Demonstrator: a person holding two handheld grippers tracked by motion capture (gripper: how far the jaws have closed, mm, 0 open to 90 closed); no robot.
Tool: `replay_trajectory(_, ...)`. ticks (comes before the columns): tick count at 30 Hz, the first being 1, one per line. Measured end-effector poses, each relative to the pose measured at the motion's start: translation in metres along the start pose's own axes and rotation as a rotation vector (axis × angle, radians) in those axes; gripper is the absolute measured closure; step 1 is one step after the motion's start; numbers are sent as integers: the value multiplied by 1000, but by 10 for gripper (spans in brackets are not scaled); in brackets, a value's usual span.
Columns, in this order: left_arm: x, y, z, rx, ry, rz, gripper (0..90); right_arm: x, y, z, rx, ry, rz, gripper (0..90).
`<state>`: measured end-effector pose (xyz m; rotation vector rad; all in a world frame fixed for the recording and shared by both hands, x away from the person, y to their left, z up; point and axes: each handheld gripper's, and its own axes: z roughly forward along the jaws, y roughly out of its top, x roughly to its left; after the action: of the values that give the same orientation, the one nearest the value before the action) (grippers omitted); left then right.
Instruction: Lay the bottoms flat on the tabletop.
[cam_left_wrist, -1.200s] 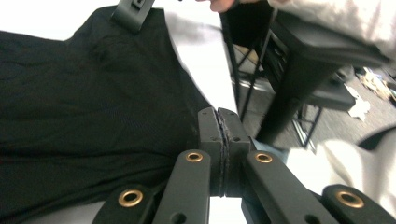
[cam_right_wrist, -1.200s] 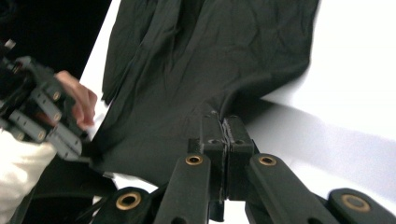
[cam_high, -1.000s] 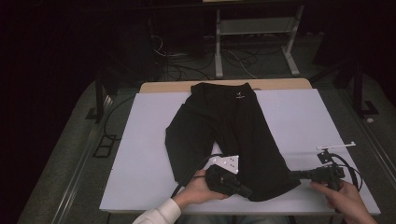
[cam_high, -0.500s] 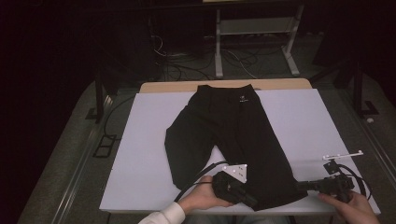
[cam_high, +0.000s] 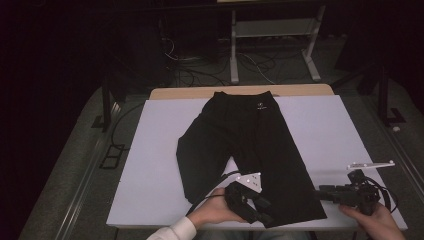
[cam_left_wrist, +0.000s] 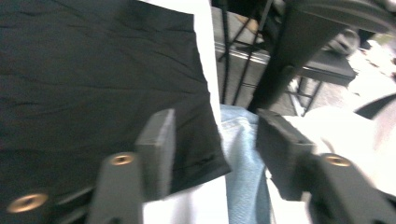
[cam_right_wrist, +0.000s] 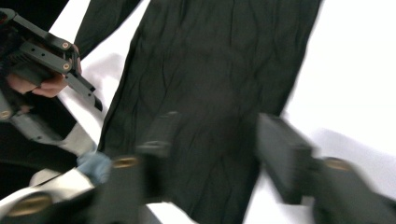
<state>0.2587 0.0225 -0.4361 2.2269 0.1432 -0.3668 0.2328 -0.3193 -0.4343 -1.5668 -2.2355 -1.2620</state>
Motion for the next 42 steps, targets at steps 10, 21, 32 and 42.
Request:
replay_trajectory(10,9,1,-36,-63,124,-61,0,3,20,3,-54,1,-62,0)
replay_trajectory(21,7,-7,-86,-91,238,-64,0,12,42,11,-83,21,-111,0)
replay_trajectory(32,5,-27,-148,-138,391,-89,0,40,68,38,-65,54,-192,0)
replay_trajectory(42,5,-47,-174,-153,456,-125,0,62,85,59,-56,98,-236,0)
